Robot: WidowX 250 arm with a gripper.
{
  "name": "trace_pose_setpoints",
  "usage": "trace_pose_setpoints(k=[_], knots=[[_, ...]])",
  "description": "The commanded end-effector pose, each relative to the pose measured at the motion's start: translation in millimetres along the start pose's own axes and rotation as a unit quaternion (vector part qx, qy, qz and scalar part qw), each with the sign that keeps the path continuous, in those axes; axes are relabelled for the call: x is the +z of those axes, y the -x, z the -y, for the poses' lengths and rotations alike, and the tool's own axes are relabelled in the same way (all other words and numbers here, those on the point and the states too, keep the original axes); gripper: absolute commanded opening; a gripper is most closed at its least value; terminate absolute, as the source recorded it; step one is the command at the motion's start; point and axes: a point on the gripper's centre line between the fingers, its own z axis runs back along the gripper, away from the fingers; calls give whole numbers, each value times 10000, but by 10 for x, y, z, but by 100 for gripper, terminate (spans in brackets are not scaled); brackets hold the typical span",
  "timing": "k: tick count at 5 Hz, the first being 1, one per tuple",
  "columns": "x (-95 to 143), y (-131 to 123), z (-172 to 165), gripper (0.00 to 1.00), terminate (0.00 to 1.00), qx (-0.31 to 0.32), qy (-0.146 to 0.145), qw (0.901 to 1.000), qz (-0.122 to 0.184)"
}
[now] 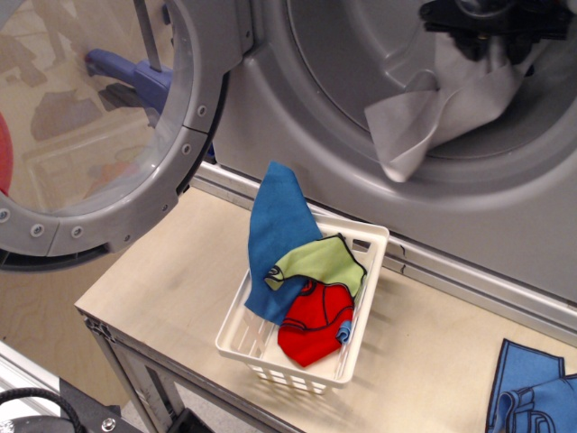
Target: Put clothes in laundry machine
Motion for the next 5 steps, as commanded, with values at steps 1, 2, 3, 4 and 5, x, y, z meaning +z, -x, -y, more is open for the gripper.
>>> trace_pose_setpoints(k=[1, 2, 3, 4, 5], knots=[[605, 9, -232, 100, 0, -23, 182, 9998, 54], [772, 263, -313, 100, 0, -125, 267, 9995, -142], [954, 515, -328, 100, 0, -308, 363, 9978, -463], [1237, 675, -328, 100, 0, -458, 716, 9917, -961], [1366, 732, -337, 100, 100, -377, 740, 9842, -1562]])
